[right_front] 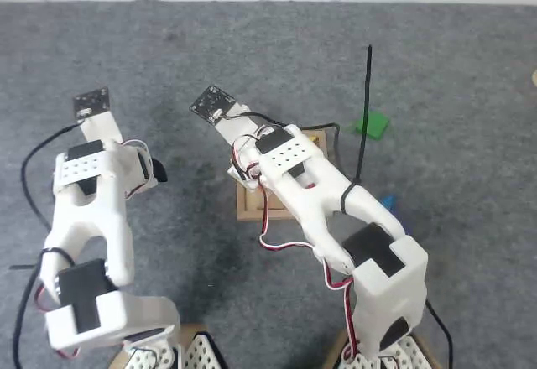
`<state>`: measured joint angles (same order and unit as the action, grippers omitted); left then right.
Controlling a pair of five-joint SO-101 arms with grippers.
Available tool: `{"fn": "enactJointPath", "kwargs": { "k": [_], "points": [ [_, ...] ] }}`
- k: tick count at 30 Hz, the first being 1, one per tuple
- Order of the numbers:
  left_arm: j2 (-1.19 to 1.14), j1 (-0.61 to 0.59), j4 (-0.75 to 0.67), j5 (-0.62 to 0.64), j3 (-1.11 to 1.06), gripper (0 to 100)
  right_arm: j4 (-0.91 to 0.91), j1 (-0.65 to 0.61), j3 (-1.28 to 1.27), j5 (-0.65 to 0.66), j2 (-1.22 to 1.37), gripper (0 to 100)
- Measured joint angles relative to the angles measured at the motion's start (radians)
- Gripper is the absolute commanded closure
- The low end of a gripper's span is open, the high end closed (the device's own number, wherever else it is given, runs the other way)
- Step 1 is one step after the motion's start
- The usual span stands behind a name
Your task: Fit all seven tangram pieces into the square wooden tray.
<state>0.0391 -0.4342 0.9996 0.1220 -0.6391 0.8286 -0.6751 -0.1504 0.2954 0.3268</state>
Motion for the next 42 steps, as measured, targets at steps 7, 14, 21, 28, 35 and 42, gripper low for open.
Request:
{"fn": "enactJointPath", "kwargs": {
  "k": [7, 14, 21, 28, 35, 42],
  "points": [
    [0.000, 0.000, 0.000, 0.000, 0.000, 75, 0.123, 0.061, -0.026, 0.000, -0.133, 91.3],
    [0.000, 0.000, 0.000, 0.000, 0.000, 75, 0.120, 0.092, -0.328, 0.000, -0.319, 91.3],
    [0.000, 0.000, 0.000, 0.000, 0.000, 75, 0.081, 0.094, -0.422, 0.000, -0.321, 91.3],
    [0.000, 0.000, 0.000, 0.000, 0.000, 75, 0.061, 0.086, -0.422, -0.072, -0.321, 91.2],
    [0.000, 0.000, 0.000, 0.000, 0.000, 75, 0.061, -0.020, -0.422, -0.190, -0.321, 91.2],
    [0.000, 0.000, 0.000, 0.000, 0.000, 75, 0.061, 0.017, -0.439, -0.161, -0.321, 91.2]
  ]
}}
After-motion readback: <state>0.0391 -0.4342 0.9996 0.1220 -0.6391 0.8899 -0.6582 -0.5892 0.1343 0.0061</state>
